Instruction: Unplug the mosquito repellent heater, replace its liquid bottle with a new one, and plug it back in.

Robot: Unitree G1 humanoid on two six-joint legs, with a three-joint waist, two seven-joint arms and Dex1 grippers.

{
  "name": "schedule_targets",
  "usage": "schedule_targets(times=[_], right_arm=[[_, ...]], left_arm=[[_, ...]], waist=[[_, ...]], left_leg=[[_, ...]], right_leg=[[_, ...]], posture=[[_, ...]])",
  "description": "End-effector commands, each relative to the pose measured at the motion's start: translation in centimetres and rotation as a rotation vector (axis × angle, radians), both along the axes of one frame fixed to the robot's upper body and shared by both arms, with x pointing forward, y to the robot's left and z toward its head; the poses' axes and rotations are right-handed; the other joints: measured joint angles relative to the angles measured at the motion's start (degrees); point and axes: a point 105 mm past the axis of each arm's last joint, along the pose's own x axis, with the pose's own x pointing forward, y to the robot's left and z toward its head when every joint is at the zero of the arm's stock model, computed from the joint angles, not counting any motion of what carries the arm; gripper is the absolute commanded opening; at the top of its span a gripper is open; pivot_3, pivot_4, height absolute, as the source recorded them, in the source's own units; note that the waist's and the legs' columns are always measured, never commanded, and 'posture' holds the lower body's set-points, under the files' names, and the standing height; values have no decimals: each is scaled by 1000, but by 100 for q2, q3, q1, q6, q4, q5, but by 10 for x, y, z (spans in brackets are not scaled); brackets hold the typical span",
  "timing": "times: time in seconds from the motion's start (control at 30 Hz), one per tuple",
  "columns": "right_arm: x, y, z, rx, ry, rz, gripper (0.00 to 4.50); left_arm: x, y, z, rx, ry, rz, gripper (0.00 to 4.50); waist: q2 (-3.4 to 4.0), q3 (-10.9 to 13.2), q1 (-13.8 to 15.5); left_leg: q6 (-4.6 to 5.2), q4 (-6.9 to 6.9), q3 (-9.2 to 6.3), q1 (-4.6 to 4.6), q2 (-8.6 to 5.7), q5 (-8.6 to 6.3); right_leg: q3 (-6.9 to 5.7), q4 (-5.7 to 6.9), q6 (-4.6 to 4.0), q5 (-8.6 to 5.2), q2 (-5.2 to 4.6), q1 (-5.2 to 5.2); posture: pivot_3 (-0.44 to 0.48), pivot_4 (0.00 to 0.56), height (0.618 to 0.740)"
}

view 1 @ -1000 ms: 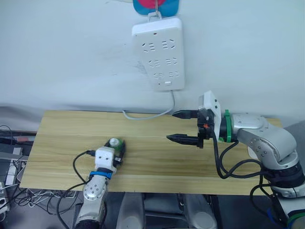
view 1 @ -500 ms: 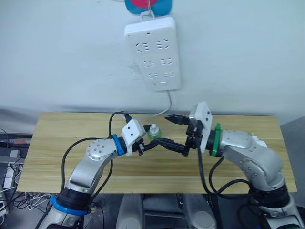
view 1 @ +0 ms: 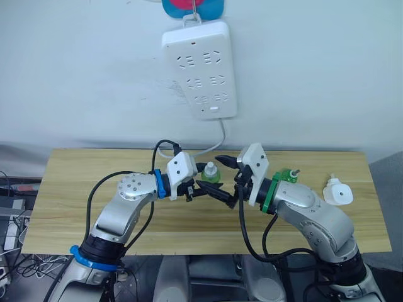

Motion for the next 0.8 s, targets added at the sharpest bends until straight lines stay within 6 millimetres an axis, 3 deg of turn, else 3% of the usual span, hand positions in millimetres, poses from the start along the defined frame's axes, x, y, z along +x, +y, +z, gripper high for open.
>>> schedule_targets(times=[0.03,0.07,0.17,0.43,0.63,0.8], right_arm=[[-3,0,7,48,-29,-6,4500],[-3,0,8,53,-28,-9,4500],[-5,1,6,49,-29,1,3910],[-14,1,1,26,-27,54,1099],[-15,2,9,41,-55,144,1098],[-21,3,21,-15,-129,466,1098]], left_arm=[[-10,-6,6,-30,-14,-41,2267],[-10,-6,6,-32,-13,-42,2267],[-13,-7,5,-30,-16,-51,2267],[-17,-9,9,-44,-22,-53,2267],[-23,-9,12,-54,-26,-82,2267],[-46,-11,5,-2,-5,-243,2267]], waist=[[0,-4,-1],[1,-5,-4],[1,-7,-5],[1,-122,-5],[-3,-137,-4],[0,-198,-2]], left_leg=[[-3,0,-1,-2,0,2],[-4,0,-2,-2,1,3],[-8,2,-4,-9,0,5],[-8,43,-46,-64,0,6],[-19,85,-71,-63,-5,14],[-29,89,-90,-58,-6,35]], right_leg=[[-1,2,0,0,0,-2],[-2,3,0,0,0,-3],[-4,7,0,0,0,-8],[-65,17,-2,1,-3,-27],[-74,78,-1,1,-2,-25],[-90,103,-6,3,2,-25]], posture=[[-118,325,740],[-117,323,740],[-114,315,740],[-97,293,740],[-91,288,740],[-69,284,740]])
